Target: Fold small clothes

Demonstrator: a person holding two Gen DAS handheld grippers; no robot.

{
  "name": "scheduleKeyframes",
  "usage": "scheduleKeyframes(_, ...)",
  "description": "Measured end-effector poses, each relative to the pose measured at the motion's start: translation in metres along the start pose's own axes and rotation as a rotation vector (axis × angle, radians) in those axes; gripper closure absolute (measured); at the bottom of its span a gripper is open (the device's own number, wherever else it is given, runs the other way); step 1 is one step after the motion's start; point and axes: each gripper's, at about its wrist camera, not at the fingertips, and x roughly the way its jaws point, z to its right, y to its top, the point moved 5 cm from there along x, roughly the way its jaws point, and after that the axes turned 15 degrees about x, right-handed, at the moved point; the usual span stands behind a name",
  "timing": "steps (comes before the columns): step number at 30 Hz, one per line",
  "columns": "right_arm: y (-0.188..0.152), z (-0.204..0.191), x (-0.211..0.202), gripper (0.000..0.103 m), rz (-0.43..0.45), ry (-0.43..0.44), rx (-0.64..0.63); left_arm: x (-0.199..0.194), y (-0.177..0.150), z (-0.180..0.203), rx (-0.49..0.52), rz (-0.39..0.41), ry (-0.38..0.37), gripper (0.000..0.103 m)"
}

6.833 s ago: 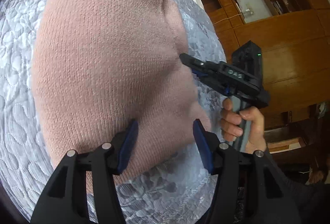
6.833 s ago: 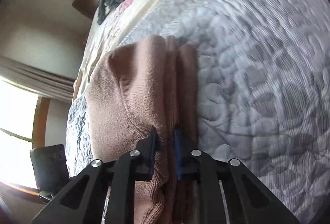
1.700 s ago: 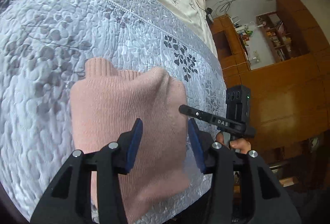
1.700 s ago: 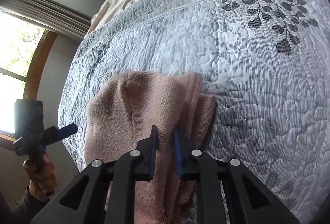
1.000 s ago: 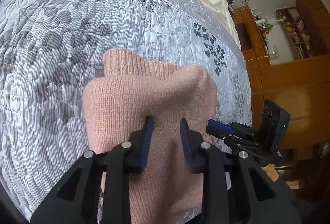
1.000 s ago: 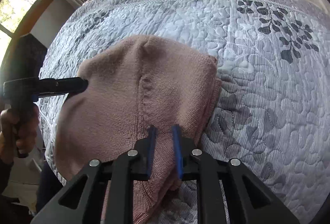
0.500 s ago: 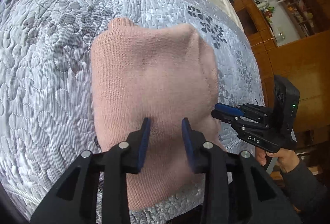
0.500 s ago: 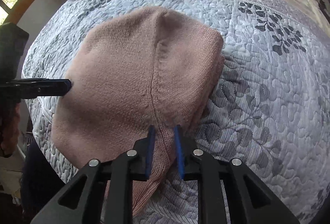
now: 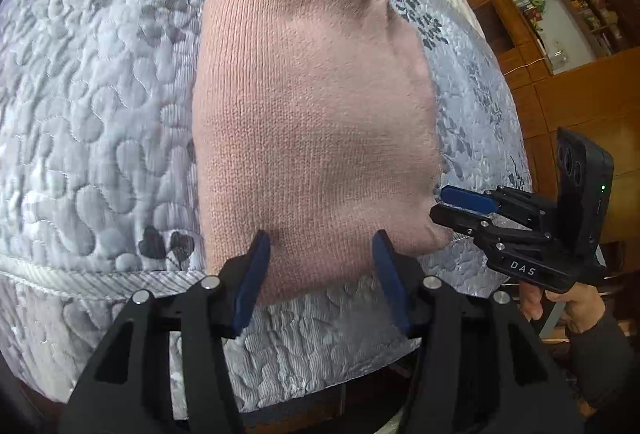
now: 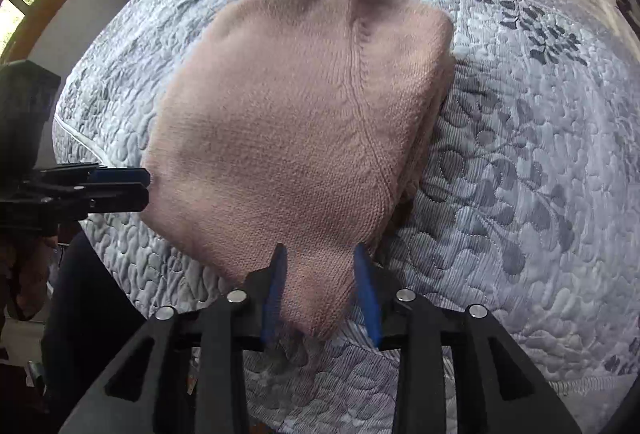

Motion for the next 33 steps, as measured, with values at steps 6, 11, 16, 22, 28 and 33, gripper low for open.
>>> scheduleKeyframes(6,-0.021,-0.012,-0.081,0.017,0.182,-0.068,0.042,-0.094,-0.027,0.040,0.087,0.081,0.302,0.013)
scheduleKeyframes(11,-0.049,-0.029,-0.154,0.004,0.354,-0.182,0.090,-0.154,-0.054,0.084,0.122,0.113,0.444,0.006)
scheduleKeyframes(16,-0.069,-0.050,-0.220,0.004,0.428,-0.216,0.129,-0.208,-0.069,0.127,0.121,0.199,0.512,0.004)
scheduleKeyframes(22,-0.092,-0.074,-0.273,0.004,0.396,-0.163,0.139,-0.265,-0.074,0.163,0.149,0.241,0.548,0.003)
scheduleKeyframes(28,-0.113,-0.092,-0.304,0.004,0.408,-0.198,0.147,-0.293,-0.082,0.184,0.144,0.233,0.577,0.004)
scheduleKeyframes(33,-0.125,-0.104,-0.323,0.004,0.436,-0.240,0.126,-0.300,-0.090,0.195,0.150,0.219,0.575,0.004)
